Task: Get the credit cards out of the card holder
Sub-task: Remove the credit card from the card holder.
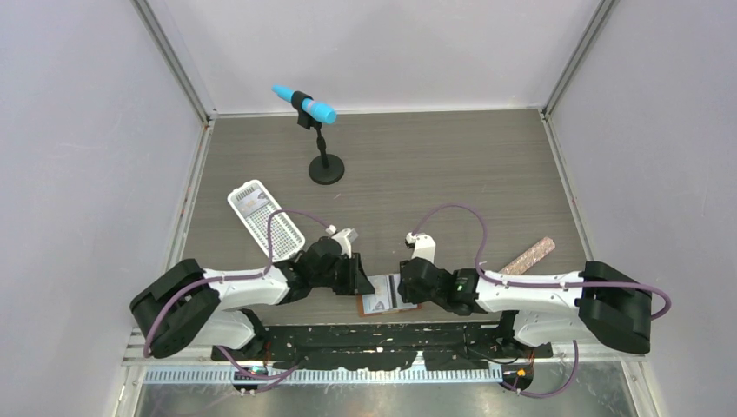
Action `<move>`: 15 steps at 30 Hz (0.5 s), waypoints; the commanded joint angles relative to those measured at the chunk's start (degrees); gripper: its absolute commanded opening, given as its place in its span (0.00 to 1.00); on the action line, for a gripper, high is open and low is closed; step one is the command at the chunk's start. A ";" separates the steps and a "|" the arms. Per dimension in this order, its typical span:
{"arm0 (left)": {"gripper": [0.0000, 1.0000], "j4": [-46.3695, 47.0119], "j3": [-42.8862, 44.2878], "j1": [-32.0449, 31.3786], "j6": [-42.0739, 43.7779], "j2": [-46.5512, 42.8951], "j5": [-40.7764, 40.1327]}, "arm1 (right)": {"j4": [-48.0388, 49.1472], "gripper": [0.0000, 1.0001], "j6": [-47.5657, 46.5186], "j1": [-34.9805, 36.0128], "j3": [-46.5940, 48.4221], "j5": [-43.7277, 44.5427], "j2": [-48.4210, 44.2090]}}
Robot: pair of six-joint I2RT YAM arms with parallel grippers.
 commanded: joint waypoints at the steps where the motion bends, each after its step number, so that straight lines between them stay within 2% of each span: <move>1: 0.25 3.90 0.81 -0.28 1.99 3.31 0.17 | 2.83 0.34 2.04 -0.20 -2.54 1.60 -1.39; 6: 0.25 3.79 1.86 -0.44 2.31 5.82 0.14 | 3.56 0.31 3.37 -0.21 -5.70 1.60 -3.55; 11: 0.25 2.98 2.49 -1.17 1.39 4.62 -0.57 | 4.46 0.31 3.75 -0.29 -7.22 1.39 -5.23; 15: 0.30 1.27 4.25 -3.11 0.84 2.12 -2.30 | 4.86 0.31 3.90 -0.32 -7.71 1.20 -5.25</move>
